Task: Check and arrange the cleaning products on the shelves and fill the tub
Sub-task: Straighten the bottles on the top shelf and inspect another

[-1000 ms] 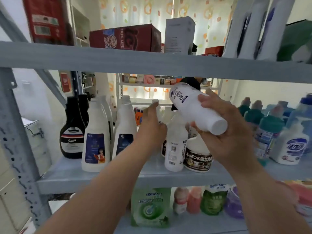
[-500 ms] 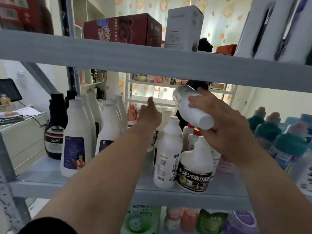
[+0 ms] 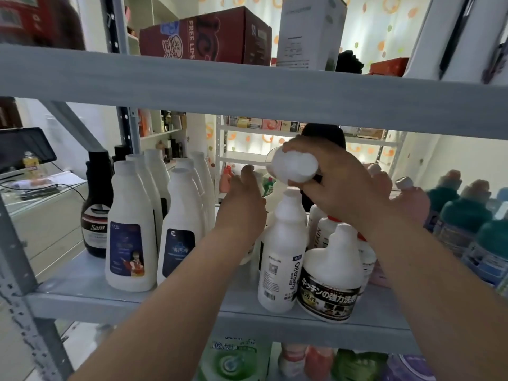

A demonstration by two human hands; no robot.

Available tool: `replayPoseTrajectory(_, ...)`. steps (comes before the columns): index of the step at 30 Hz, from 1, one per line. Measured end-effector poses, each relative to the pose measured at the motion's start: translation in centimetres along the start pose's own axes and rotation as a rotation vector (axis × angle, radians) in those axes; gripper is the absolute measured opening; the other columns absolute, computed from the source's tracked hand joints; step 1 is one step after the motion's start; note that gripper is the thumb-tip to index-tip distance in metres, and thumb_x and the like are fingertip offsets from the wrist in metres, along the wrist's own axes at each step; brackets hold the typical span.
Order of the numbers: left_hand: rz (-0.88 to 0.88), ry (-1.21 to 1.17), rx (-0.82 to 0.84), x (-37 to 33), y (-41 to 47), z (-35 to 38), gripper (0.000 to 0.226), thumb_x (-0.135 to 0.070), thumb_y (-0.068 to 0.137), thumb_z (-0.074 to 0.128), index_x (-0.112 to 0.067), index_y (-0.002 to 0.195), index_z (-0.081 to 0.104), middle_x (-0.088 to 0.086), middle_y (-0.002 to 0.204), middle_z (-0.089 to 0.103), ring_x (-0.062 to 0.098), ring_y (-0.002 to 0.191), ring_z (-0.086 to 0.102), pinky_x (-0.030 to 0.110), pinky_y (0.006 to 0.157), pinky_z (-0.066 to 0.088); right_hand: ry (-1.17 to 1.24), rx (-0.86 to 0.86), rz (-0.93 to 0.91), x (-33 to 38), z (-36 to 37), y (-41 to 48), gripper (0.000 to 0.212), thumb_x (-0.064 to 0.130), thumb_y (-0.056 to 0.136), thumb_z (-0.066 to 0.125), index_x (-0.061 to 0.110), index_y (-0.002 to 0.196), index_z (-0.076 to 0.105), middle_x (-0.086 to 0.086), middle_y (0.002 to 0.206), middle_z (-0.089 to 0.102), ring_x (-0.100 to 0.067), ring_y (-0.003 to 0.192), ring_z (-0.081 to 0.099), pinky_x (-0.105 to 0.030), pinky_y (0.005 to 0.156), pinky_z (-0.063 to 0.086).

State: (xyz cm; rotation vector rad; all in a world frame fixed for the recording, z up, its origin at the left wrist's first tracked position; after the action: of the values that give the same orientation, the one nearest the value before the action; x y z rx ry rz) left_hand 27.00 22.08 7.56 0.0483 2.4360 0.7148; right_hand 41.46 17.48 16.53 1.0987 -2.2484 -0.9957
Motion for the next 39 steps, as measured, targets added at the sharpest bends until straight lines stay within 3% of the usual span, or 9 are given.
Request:
replayPoseTrajectory(4,-0.020,0.031,0.038,-0.2,-1.2,-0.8,0.064,-0.014,0.103,0.054,-0.010,0.154,0.015,0.019,0.145,0.038,0.035,0.118,0.060,0.029,0.078,0.036,-0.018,0.043,0.170,-1.4,1.3,3.1,0.050,0.017,0.080,0.085,0.024,0.124,0.064,0.019,0.105,0.054,0.006,0.095,0.041,-0.003,0.084,0.037)
replayPoseTrajectory(8,-0.009,0.076,0.021,-0.3,-2.1,-1.8,0.069,-0.018,0.102,0.055,-0.009,0.156,0.012,0.018,0.152,0.035,0.033,0.116,0.062,0.029,0.076,0.036,0.097,0.107,0.254,-2.1,4.1,5.5,0.050,0.017,0.079,0.087,0.015,0.123,0.062,0.023,0.096,0.055,-0.004,0.083,0.049,0.001,0.074,0.035)
replayPoseTrajectory(12,-0.010,0.112,0.000,0.2,-2.9,-2.6,0.070,-0.019,0.103,0.052,-0.008,0.158,0.011,0.018,0.152,0.036,0.035,0.115,0.061,0.029,0.076,0.036,0.209,0.209,0.427,-4.1,7.2,7.1,0.057,0.016,0.079,0.087,0.014,0.127,0.057,0.009,0.107,0.058,-0.025,0.107,0.064,-0.044,0.090,0.058)
replayPoseTrajectory(16,0.047,0.130,-0.030,0.8,-3.7,-3.2,0.074,-0.028,0.103,0.053,-0.007,0.159,0.009,0.018,0.151,0.039,0.034,0.112,0.062,0.028,0.075,0.035,0.252,0.377,0.534,-4.7,10.0,7.6,0.062,0.010,0.078,0.087,0.017,0.127,0.049,0.008,0.103,0.051,-0.031,0.097,0.065,-0.058,0.066,0.062)
replayPoseTrajectory(23,0.171,0.123,-0.233,0.8,-4.6,-3.4,0.082,-0.007,0.071,0.088,0.014,0.138,0.047,0.028,0.110,0.067,0.035,0.066,0.070,0.029,0.049,0.048,0.140,0.551,0.530,-4.9,12.8,7.6,0.049,0.009,0.082,0.083,0.014,0.121,0.054,-0.001,0.099,0.051,-0.028,0.084,0.063,-0.055,0.068,0.063)
replayPoseTrajectory(28,0.187,-0.027,-0.149,1.0,-5.3,-2.3,0.083,-0.016,0.095,0.066,-0.014,0.161,0.015,0.017,0.151,0.039,0.037,0.112,0.063,0.035,0.073,0.052,0.051,0.664,0.521,-5.4,15.0,7.0,0.040,0.007,0.083,0.080,0.015,0.117,0.059,-0.013,0.112,0.063,-0.040,0.091,0.073,-0.055,0.076,0.063)
replayPoseTrajectory(31,0.178,-0.088,-0.069,1.5,-5.7,-1.5,0.098,-0.024,0.095,0.066,-0.030,0.160,-0.007,0.007,0.160,0.017,0.036,0.137,0.045,0.042,0.096,0.050,-0.003,0.696,0.461,-5.0,15.3,7.2,0.040,0.010,0.086,0.078,0.015,0.122,0.062,-0.011,0.115,0.066,-0.029,0.088,0.070,-0.039,0.077,0.062)
replayPoseTrajectory(34,0.165,-0.086,-0.019,1.8,-5.7,-1.3,0.112,-0.023,0.091,0.072,-0.037,0.157,-0.018,0.000,0.160,0.008,0.034,0.138,0.042,0.041,0.099,0.048,-0.117,0.703,0.379,-4.4,14.2,7.4,0.052,0.015,0.088,0.077,0.020,0.135,0.057,-0.002,0.115,0.061,-0.021,0.089,0.062,-0.026,0.067,0.051)
replayPoseTrajectory(39,0.191,-0.065,-0.020,1.4,-6.0,-1.6,0.115,-0.027,0.091,0.072,-0.035,0.155,-0.023,0.000,0.160,0.009,0.032,0.136,0.044,0.039,0.102,0.045,-0.144,0.736,0.416,-4.2,12.3,7.4,0.055,0.030,0.096,0.070,0.028,0.148,0.049,-0.005,0.132,0.059,-0.019,0.093,0.064,-0.034,0.085,0.058)
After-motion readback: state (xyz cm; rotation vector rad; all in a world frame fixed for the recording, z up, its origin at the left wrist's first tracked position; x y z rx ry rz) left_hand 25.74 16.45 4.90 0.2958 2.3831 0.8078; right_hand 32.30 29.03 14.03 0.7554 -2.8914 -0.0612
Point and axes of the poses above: each hand's wrist, its own y-axis towards the middle knuckle, its own z-axis out of the palm, x = y × z, the point moved 9 cm from there along y, towards the middle knuckle
